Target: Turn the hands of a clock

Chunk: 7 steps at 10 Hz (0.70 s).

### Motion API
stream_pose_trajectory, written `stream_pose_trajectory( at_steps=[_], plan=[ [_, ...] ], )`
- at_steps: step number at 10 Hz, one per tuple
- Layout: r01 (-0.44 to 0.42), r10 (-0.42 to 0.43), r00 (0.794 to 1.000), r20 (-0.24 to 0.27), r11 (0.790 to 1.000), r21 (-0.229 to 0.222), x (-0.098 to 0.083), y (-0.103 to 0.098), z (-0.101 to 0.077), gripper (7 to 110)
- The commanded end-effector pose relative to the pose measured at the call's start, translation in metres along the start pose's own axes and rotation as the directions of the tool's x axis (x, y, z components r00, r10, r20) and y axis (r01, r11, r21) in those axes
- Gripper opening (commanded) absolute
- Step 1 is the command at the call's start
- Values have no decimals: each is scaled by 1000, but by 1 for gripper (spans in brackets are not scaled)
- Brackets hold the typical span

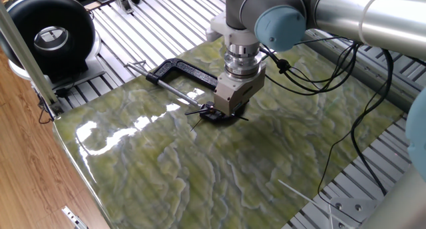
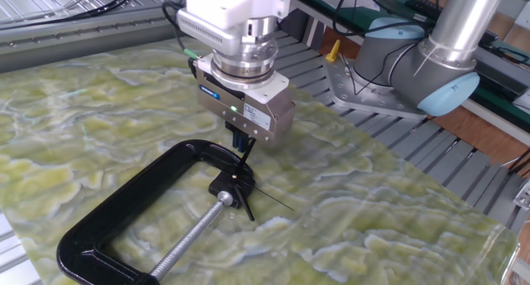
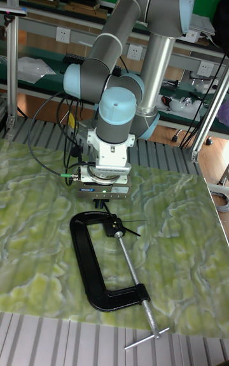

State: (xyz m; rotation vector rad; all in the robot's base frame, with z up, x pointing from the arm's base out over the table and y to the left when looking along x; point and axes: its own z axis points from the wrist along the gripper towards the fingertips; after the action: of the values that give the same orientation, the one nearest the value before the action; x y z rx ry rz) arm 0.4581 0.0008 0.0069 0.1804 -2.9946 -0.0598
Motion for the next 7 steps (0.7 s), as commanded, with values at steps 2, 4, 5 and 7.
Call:
stream_pose_trajectory(
  at_steps=[2, 4, 5, 7],
  plan=[
    [-8, 8, 1000, 2, 1000, -14, 1, 6, -1, 7],
    [-12, 12, 1000, 2, 1000, -15, 2, 9, 1, 7],
    [-16, 16, 1000, 4, 1000, -17, 2, 11, 2, 7],
    [-21, 21, 1000, 4, 1000, -20, 3, 14, 2, 7]
  ],
)
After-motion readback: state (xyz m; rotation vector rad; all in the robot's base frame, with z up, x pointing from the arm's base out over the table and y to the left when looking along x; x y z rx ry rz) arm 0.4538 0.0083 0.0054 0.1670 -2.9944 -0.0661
